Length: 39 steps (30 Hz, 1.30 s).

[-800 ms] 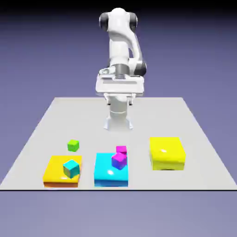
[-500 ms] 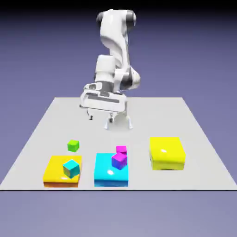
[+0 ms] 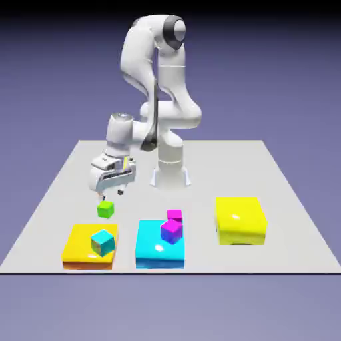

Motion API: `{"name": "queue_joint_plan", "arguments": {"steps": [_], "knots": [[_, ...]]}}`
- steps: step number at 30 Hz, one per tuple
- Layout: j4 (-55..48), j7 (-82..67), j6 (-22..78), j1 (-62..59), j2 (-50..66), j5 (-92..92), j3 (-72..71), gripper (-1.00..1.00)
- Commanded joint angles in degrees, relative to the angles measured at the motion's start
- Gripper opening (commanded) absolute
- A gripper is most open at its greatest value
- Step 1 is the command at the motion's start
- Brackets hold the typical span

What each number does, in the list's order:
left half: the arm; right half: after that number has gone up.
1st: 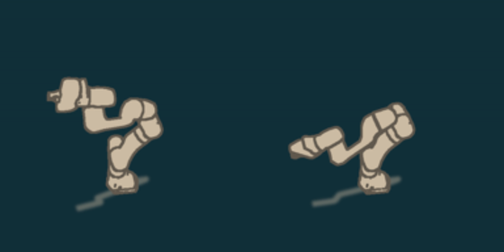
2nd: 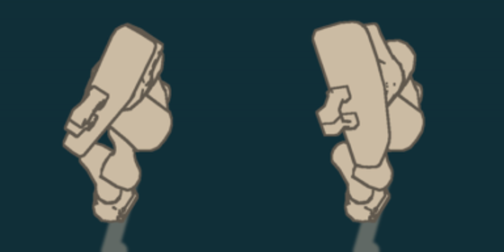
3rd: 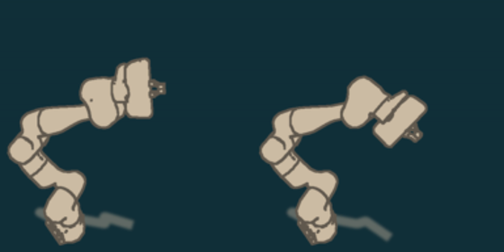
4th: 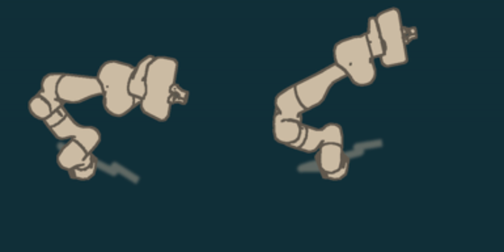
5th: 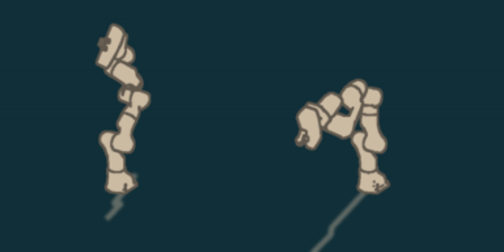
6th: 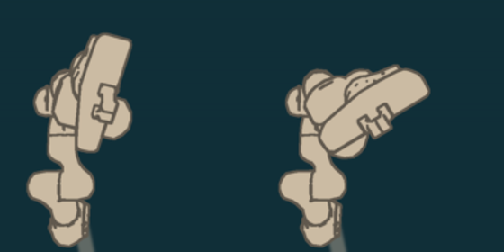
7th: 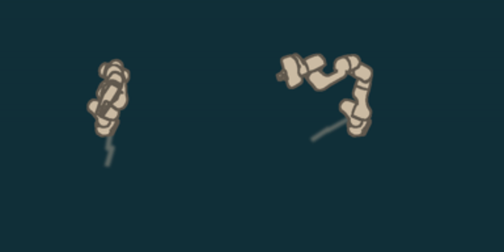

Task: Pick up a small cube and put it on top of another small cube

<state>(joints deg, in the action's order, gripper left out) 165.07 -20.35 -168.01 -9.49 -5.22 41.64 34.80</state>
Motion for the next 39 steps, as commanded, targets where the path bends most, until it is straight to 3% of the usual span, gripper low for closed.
{"name": "queue_joint_plan", "arguments": {"steps": [1,6,17,18,31,39], "knots": [[0.16,-2.5,0.24,-0.45,1.09,1.65,1.38,0.0],[0.67,-10.41,0.99,-1.73,4.55,6.9,5.77,0.0],[-4.15,-5.79,-17.78,-1.96,27.35,6.74,4.92,0.0],[-4.15,-5.79,-17.78,-1.96,27.35,6.74,4.92,-1.0],[0.67,-10.41,0.99,-1.73,4.55,6.9,5.77,-1.0],[-14.56,4.21,19.98,14.88,5.22,-11.09,-4.12,-1.0]]}}
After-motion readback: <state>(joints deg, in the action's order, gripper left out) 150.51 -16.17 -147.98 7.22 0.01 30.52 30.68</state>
